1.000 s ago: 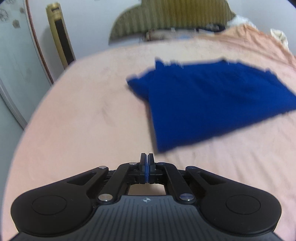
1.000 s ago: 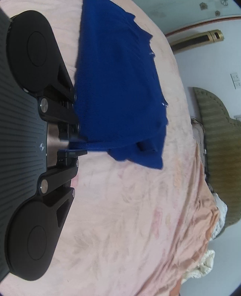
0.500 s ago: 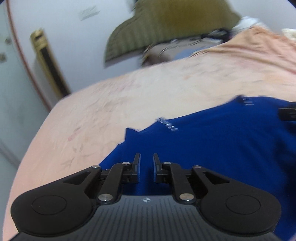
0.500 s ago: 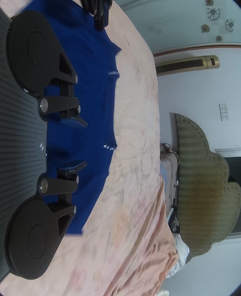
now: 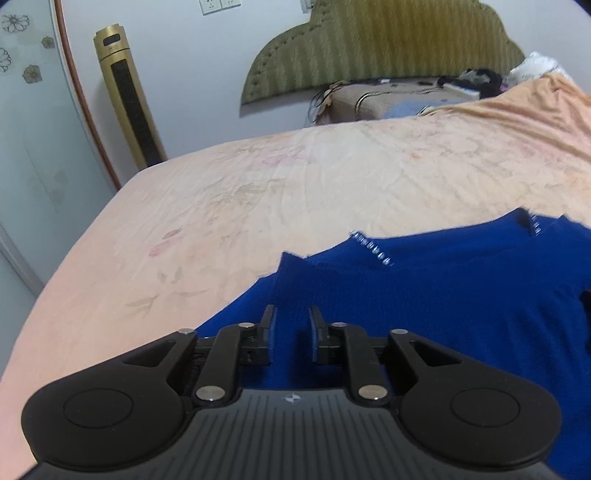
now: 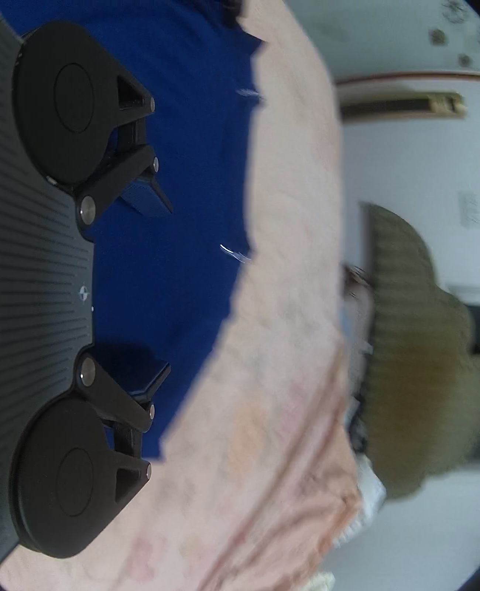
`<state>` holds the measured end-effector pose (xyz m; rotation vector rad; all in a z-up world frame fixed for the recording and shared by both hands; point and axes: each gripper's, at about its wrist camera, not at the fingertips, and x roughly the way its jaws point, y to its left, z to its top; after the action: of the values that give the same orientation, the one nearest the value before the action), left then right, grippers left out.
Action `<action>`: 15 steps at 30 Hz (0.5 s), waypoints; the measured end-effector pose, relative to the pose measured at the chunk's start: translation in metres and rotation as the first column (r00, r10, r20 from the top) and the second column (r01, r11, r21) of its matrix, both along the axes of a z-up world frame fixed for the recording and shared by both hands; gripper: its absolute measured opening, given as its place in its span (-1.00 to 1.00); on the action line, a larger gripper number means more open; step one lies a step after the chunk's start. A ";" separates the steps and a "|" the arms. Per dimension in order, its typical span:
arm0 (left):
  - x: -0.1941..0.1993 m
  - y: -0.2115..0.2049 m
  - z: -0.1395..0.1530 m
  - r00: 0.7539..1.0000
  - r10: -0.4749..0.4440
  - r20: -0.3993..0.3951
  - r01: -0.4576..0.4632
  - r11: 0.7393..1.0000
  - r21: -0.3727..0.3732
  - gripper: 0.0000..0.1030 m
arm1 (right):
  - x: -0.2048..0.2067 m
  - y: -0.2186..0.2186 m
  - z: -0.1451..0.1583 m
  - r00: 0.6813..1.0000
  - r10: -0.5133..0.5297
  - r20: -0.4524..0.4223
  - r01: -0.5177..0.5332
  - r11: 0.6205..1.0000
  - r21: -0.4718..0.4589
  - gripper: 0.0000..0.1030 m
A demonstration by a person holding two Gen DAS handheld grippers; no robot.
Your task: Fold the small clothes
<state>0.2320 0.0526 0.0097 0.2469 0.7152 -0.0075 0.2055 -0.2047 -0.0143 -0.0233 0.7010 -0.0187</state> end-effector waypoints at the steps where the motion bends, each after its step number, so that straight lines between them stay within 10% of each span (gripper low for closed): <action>1: 0.001 -0.001 -0.001 1.000 0.011 -0.007 -0.011 1.000 0.010 -0.61 | 0.004 0.000 -0.006 1.000 -0.016 -0.022 0.015 1.000 -0.025 0.72; 9: -0.022 0.009 0.004 1.000 0.003 -0.026 -0.005 0.998 -0.064 -0.53 | -0.028 0.014 0.017 0.997 -0.025 0.075 0.027 0.999 -0.032 0.82; 15: -0.042 0.005 -0.006 1.000 0.009 -0.029 -0.009 1.000 -0.029 -0.41 | -0.031 0.023 -0.002 0.999 -0.047 -0.019 0.046 0.997 -0.057 0.81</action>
<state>0.1896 0.0580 0.0035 0.2157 0.7441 -0.0130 0.1750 -0.1820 -0.0165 -0.0612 0.7216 -0.0831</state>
